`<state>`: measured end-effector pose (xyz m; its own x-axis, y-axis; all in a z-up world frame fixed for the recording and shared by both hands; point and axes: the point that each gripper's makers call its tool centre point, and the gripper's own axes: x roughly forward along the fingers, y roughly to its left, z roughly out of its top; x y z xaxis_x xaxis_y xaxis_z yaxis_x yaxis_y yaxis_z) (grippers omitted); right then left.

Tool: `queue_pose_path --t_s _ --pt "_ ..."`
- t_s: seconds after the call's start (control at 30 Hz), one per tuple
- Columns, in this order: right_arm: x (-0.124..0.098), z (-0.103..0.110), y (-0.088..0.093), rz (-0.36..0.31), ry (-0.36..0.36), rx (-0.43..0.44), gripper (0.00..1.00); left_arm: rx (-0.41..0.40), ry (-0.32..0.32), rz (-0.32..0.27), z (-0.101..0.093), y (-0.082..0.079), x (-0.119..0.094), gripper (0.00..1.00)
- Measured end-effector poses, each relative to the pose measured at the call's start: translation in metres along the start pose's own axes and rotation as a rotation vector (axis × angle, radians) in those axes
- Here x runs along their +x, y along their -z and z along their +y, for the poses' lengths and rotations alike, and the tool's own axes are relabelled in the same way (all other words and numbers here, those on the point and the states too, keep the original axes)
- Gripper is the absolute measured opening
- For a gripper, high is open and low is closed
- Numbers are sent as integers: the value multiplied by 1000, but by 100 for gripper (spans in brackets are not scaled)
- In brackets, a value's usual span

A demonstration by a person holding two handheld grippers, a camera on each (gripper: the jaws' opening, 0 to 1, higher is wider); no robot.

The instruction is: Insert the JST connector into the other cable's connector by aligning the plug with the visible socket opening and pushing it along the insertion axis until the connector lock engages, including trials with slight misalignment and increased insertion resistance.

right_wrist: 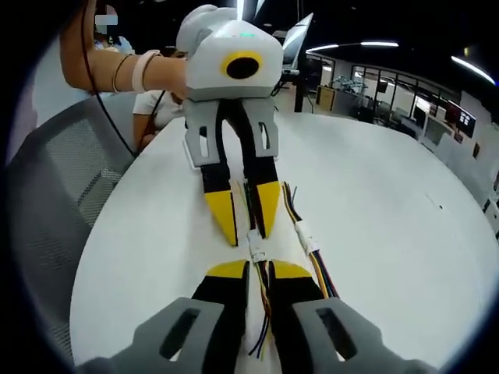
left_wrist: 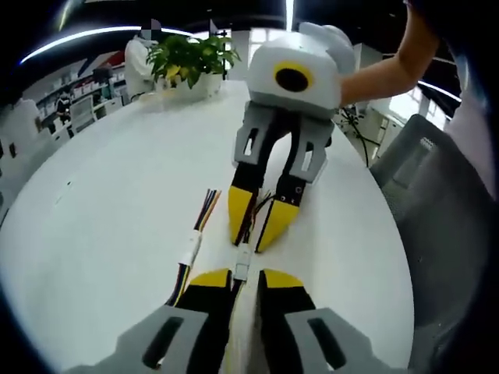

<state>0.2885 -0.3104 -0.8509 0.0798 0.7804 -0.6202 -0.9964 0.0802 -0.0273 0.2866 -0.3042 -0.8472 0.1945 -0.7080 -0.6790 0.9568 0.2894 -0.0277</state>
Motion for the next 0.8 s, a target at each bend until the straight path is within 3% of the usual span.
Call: queue_pose_path --t_s 0.33,0.8 --pt "-8 -2 -7 -20 26 9 10 1 -33 -1 5 0 -4 11" --pt "-20 -1 -20 -46 66 9 16 -12 -99 -58 7 -17 -24 13"
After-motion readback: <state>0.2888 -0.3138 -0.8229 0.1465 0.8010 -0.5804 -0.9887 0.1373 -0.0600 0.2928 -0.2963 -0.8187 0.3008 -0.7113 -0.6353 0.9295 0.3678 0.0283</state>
